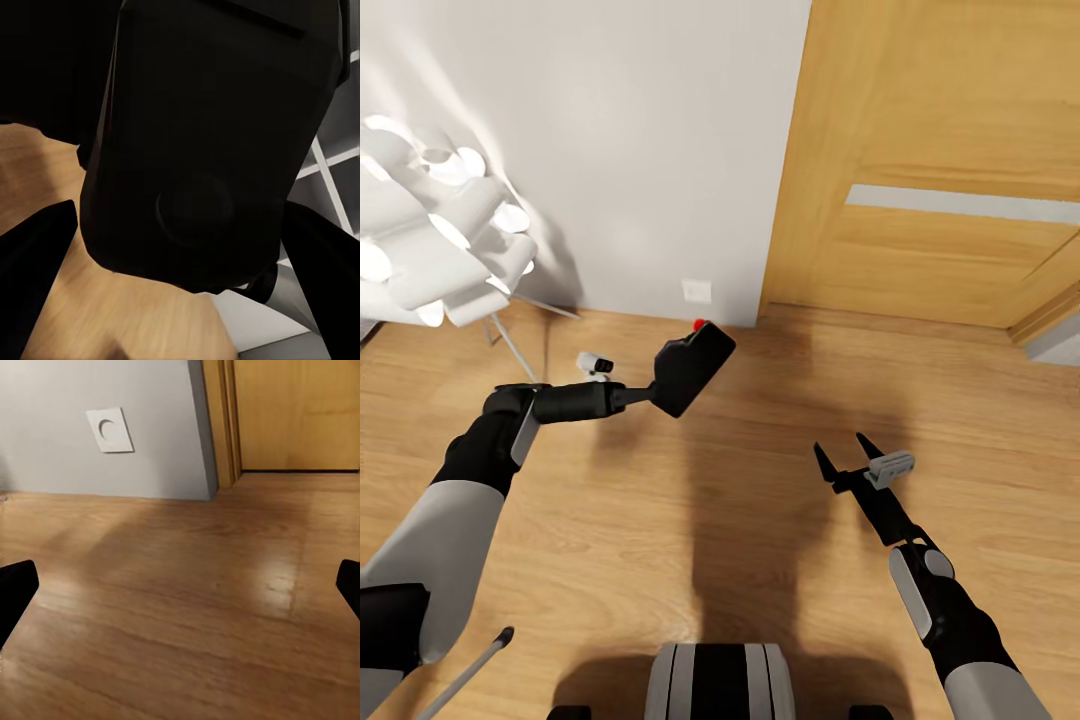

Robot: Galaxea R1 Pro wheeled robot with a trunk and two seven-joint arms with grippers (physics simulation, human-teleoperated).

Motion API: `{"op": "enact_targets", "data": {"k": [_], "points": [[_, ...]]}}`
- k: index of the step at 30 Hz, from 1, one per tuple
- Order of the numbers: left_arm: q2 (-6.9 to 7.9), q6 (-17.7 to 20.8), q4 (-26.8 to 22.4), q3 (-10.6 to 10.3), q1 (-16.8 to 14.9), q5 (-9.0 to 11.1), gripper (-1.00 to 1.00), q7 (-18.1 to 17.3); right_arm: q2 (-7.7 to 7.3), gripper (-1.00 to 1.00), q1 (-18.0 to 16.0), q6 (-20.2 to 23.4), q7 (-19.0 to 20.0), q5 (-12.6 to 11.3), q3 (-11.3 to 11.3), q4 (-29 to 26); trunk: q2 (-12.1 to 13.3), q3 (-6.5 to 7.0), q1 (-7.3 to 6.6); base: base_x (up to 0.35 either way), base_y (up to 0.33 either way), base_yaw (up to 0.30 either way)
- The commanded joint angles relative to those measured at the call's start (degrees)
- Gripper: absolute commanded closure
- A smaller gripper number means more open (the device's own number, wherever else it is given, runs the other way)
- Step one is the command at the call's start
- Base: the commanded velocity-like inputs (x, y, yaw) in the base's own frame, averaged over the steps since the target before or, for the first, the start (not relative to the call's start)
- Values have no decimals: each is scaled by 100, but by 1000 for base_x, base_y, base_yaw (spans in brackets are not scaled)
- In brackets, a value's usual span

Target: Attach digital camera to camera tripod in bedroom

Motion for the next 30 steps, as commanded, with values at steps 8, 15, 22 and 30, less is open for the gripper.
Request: {"op": "enact_targets", "data": {"k": [8, 15, 22, 30], "points": [[-6, 60, 8, -4, -1, 3, 100, -20, 0, -100, -2, 349, 60, -56, -5, 6, 10, 175, -21, 0, 0, 0], [0, 60, 17, 0, -1, 12, 100, -20, 0, -100, -2, 411, 59, -56, -5, 6, 19, 330, -39, 0, 0, 0], [-11, 60, 12, -7, -1, 8, 100, -20, 0, -100, -2, 420, 59, -56, -5, 6, 29, 485, -57, 0, 0, 0], [-24, 64, 11, -10, -1, 7, 100, -20, 0, -100, -1, 422, 60, -56, -5, 6, 39, 662, -78, 0, 0, 0]]}}
